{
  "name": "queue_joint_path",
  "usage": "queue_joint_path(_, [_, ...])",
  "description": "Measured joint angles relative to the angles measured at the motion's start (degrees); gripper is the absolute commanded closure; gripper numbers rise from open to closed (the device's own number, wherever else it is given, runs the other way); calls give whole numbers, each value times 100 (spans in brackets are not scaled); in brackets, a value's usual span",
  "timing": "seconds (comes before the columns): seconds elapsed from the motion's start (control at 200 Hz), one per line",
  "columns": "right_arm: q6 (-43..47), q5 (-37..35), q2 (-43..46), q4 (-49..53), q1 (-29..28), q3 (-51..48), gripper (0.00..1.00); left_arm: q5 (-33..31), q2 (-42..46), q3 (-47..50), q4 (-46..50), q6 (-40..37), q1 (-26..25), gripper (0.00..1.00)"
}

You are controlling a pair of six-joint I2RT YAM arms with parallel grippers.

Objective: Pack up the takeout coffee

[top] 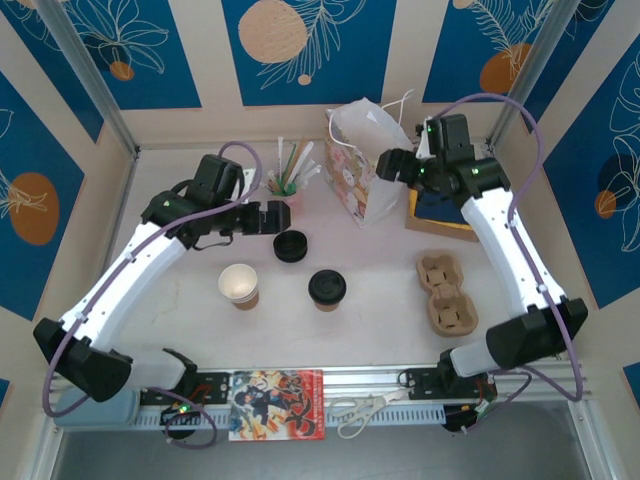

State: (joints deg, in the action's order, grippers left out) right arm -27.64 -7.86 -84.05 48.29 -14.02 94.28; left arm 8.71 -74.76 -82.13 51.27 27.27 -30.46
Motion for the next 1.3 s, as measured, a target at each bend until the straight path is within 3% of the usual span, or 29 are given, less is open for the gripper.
queue_joint_path(0.385, [385, 72, -1781, 315, 846, 1941, 26, 133, 234, 310, 28, -170, 59, 0])
queue_joint_path(0.74, [879, 684, -3744, 966, 931, 4030, 39, -68, 492, 455, 44, 55, 111, 0])
queue_joint_path(1.3, [1139, 741, -3792, 1202, 299, 3943, 73, -175, 551, 671, 66, 179, 146, 0])
